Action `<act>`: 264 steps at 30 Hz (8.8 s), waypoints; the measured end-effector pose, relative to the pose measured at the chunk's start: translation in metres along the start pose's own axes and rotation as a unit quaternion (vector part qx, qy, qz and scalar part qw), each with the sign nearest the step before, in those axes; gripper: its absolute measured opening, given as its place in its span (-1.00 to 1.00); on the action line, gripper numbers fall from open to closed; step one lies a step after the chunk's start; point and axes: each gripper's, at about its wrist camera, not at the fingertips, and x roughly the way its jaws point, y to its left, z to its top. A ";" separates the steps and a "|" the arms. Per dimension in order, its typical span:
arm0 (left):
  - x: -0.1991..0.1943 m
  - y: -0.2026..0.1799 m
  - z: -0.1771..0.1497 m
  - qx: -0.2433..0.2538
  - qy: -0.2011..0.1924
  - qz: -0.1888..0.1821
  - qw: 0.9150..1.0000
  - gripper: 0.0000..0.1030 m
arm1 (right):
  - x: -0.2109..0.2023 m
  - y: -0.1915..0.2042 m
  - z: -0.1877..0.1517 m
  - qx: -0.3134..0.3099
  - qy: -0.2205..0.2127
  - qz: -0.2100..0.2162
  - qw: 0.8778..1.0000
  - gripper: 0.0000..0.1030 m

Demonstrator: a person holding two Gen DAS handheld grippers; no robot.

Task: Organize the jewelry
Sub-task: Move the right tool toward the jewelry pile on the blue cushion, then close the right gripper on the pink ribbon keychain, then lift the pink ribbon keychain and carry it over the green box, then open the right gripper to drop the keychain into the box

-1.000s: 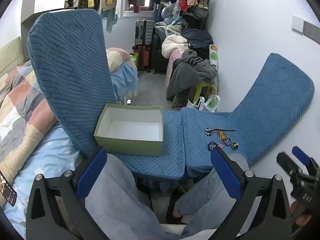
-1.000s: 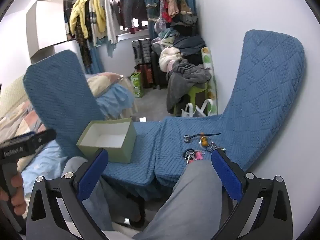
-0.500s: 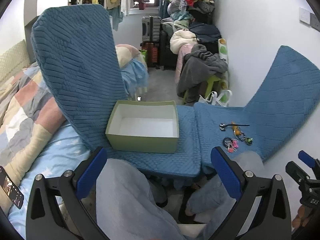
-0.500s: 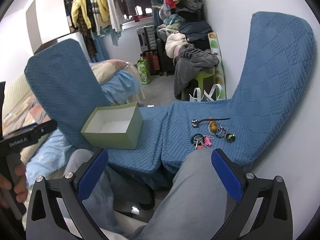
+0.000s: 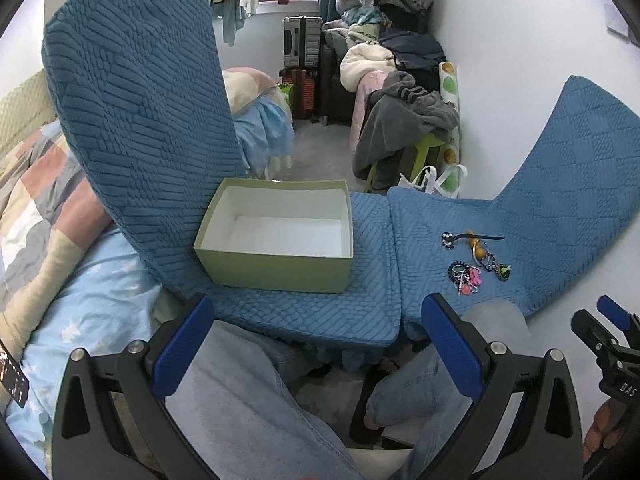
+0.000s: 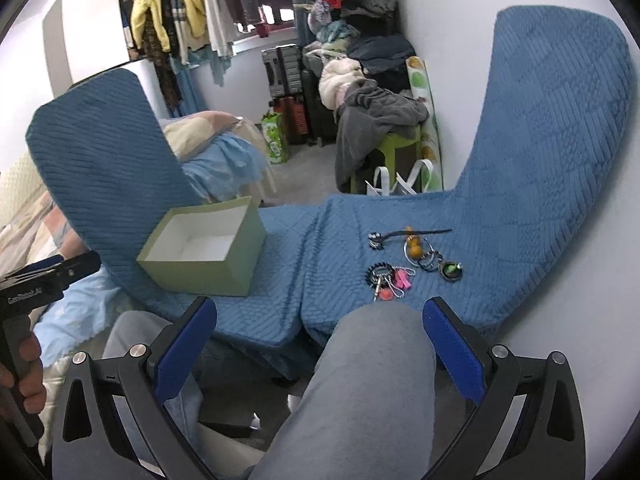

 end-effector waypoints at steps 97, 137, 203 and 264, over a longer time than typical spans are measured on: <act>0.293 -0.212 -0.025 0.077 0.195 -0.276 0.938 -0.41 | 0.298 -0.155 -0.020 0.003 0.130 0.041 0.991 -0.41; 0.324 -0.255 -0.035 0.139 0.158 -0.221 0.952 -0.63 | 0.271 -0.170 -0.027 0.018 0.107 0.016 0.994 -0.61; 0.136 0.018 0.125 0.023 -0.003 -0.173 0.985 -0.99 | 0.155 0.122 0.132 -0.064 -0.027 0.102 0.992 -0.61; 0.118 0.112 0.089 -0.050 -0.017 -0.105 0.993 -0.04 | 0.178 0.173 0.104 -0.112 0.023 0.122 0.986 -0.25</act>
